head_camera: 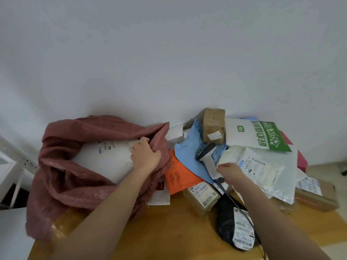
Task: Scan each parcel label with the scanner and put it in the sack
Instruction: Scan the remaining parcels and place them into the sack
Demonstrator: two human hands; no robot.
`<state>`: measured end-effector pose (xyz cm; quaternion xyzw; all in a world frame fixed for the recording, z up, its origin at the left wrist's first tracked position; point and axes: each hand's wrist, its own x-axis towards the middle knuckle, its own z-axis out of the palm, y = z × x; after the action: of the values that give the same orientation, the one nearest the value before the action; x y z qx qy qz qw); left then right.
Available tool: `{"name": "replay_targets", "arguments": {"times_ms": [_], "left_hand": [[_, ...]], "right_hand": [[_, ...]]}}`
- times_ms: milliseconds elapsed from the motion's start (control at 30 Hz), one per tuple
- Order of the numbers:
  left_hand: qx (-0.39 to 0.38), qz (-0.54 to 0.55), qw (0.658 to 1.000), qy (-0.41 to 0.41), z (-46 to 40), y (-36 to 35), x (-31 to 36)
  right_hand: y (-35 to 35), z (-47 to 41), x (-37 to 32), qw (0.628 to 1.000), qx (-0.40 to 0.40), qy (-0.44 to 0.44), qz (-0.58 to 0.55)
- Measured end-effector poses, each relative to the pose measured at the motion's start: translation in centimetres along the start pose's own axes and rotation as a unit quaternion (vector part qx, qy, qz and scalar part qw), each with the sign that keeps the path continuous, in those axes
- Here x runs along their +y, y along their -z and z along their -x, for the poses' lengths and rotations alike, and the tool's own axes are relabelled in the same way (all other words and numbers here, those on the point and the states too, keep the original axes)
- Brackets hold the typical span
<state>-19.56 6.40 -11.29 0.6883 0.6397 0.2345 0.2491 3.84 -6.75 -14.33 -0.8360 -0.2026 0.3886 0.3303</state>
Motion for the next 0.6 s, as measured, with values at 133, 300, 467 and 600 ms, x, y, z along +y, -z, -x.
{"name": "replay_targets", "arguments": {"times_ms": [133, 300, 467, 600], "left_hand": [[0.102, 0.064, 0.99, -0.072, 0.7, -1.3, 1.9], [-0.109, 0.123, 0.984, 0.073, 1.9, -5.8, 3.6], [-0.11, 0.006, 0.983, 0.149, 3.2, -9.2, 1.5], [-0.111, 0.091, 0.953, 0.267, 4.0, -10.2, 0.1]], "right_hand": [[0.4, -2.2, 0.4, 0.997, -0.048, 0.023, 0.051], [1.2, -5.7, 0.9, 0.99, -0.097, 0.078, 0.069], [1.0, -8.5, 0.9, 0.978, -0.143, 0.103, 0.114], [-0.2, -9.6, 1.7, 0.967, -0.127, 0.14, 0.17]]}}
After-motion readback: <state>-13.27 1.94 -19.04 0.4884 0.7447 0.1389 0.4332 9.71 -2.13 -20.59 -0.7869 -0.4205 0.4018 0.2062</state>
